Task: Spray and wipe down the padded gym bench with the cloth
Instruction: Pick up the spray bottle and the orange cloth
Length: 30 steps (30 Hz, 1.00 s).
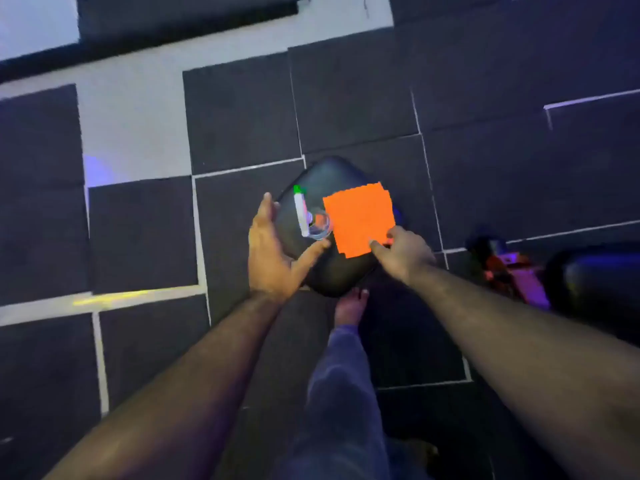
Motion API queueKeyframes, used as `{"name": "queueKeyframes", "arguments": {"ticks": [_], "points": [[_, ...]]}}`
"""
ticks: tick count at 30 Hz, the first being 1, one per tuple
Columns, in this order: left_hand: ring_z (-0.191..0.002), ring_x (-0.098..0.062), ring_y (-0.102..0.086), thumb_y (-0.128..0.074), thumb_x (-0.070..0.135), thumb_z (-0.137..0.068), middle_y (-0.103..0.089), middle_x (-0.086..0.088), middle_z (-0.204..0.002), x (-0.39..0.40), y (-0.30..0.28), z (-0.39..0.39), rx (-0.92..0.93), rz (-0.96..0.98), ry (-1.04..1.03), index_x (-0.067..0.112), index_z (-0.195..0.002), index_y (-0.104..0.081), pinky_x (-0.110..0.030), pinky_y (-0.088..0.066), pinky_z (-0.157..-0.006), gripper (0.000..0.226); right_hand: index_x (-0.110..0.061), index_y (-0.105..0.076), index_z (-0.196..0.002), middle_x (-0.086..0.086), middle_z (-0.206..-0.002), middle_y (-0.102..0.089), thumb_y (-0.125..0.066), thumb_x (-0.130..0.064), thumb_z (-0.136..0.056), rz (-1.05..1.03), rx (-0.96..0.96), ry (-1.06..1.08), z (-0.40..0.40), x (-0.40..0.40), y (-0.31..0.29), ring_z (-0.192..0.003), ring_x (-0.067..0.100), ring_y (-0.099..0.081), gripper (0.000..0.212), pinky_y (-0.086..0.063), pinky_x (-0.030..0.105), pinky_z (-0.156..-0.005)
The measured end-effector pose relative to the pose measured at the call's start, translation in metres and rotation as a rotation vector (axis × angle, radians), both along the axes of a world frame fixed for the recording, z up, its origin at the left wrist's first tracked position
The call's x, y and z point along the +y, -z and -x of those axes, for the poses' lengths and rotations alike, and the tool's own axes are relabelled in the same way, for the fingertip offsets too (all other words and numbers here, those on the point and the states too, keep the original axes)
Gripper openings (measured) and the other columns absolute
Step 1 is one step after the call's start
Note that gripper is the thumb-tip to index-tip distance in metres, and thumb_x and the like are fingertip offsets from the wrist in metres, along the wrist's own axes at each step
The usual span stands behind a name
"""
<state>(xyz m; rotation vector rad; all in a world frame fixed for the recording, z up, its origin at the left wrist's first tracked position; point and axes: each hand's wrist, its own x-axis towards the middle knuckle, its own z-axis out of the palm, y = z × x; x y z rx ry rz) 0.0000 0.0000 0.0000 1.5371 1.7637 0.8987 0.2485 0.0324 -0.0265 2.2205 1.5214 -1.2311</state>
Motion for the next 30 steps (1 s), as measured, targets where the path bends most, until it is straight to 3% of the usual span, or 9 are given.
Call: {"name": "queueKeyframes", "arguments": {"ticks": [3, 5, 8, 11, 16, 19, 24, 27, 30], "points": [[-0.156, -0.019, -0.042, -0.098, 0.062, -0.072, -0.045, -0.009, -0.165, 0.016, 0.036, 0.005, -0.087, 0.151, -0.055, 0.02, -0.174, -0.012, -0.041, -0.036, -0.129, 0.14, -0.011, -0.049, -0.148, 0.018, -0.147, -0.055, -0.072, -0.05, -0.094, -0.042, 0.024, 0.281, 0.012, 0.027, 0.045, -0.136, 0.042, -0.054, 0.071, -0.046, 0.047, -0.112], [-0.156, -0.011, -0.042, -0.098, 0.047, -0.077, -0.044, -0.006, -0.169, 0.024, 0.051, 0.002, -0.103, 0.208, -0.038, 0.025, -0.173, -0.009, -0.028, -0.037, -0.126, 0.133, -0.012, -0.042, -0.152, 0.017, -0.151, -0.049, -0.08, -0.048, -0.088, -0.039, 0.026, 0.42, 0.021, 0.038, 0.064, -0.138, 0.042, -0.051, 0.083, -0.043, 0.047, -0.115], [-0.15, -0.01, -0.051, -0.092, 0.031, -0.085, -0.048, 0.003, -0.168, 0.037, 0.062, -0.011, -0.135, 0.246, -0.041, 0.03, -0.173, -0.013, -0.031, -0.047, -0.119, 0.118, -0.013, -0.041, -0.151, 0.014, -0.152, -0.048, -0.088, -0.051, -0.08, -0.023, -0.078, 0.477, 0.025, 0.049, 0.085, -0.139, 0.039, -0.049, 0.094, -0.045, 0.047, -0.111], [-0.117, -0.008, -0.068, -0.079, 0.036, -0.095, -0.07, 0.015, -0.125, 0.051, 0.064, -0.021, -0.031, 0.292, -0.11, 0.023, -0.17, -0.032, -0.009, -0.05, -0.095, 0.089, -0.015, -0.049, -0.131, 0.01, -0.134, -0.065, -0.09, -0.041, -0.08, -0.034, -0.063, 0.53, 0.02, 0.058, 0.099, -0.127, 0.036, -0.062, 0.07, -0.053, 0.044, -0.102], [-0.097, 0.004, -0.072, -0.068, 0.015, -0.1, -0.075, 0.024, -0.094, 0.064, 0.059, -0.034, -0.081, 0.192, 0.018, 0.029, -0.156, -0.043, -0.013, -0.052, -0.091, 0.063, -0.018, -0.059, -0.089, 0.007, -0.101, -0.07, -0.063, -0.015, -0.082, -0.06, 0.178, 0.471, 0.022, 0.058, 0.096, -0.095, 0.031, -0.069, 0.008, -0.054, 0.033, -0.076], [-0.094, -0.012, -0.07, -0.068, 0.046, -0.1, -0.075, 0.011, -0.105, 0.066, 0.049, -0.038, 0.046, 0.202, 0.155, 0.032, -0.158, -0.045, -0.028, -0.054, -0.091, 0.064, -0.012, -0.064, -0.099, 0.008, -0.099, -0.071, -0.06, -0.01, -0.085, -0.091, 0.353, 0.544, 0.018, 0.043, 0.075, -0.094, 0.03, -0.069, 0.014, -0.053, 0.034, -0.071], [-0.099, 0.004, -0.065, -0.055, 0.077, -0.099, -0.066, 0.016, -0.113, 0.05, 0.012, -0.089, 0.097, 0.108, 0.476, 0.039, -0.14, -0.053, -0.005, -0.042, -0.089, 0.056, -0.012, -0.06, -0.112, 0.007, -0.106, -0.071, -0.057, 0.003, -0.084, -0.166, 0.505, 0.718, -0.046, -0.022, 0.018, -0.101, 0.028, -0.069, 0.031, -0.058, 0.042, -0.083], [-0.116, -0.001, -0.062, -0.055, 0.066, -0.104, -0.059, 0.02, -0.127, 0.022, -0.017, -0.149, 0.07, 0.04, 0.654, 0.04, -0.134, -0.054, -0.026, -0.047, -0.093, 0.04, -0.025, -0.057, -0.114, -0.001, -0.106, -0.071, -0.062, 0.003, -0.084, -0.257, 0.515, 0.855, -0.1, -0.085, -0.017, -0.103, 0.021, -0.07, 0.041, -0.058, 0.037, -0.083], [-0.132, -0.01, -0.059, -0.056, 0.051, -0.107, -0.058, 0.019, -0.136, -0.024, -0.04, -0.221, -0.015, 0.02, 0.848, 0.033, -0.135, -0.059, -0.023, -0.046, -0.103, 0.034, -0.033, -0.061, -0.109, -0.01, -0.106, -0.073, -0.069, 0.001, -0.085, -0.376, 0.541, 0.996, -0.156, -0.169, -0.049, -0.097, 0.005, -0.071, 0.042, -0.058, 0.028, -0.08]]}}
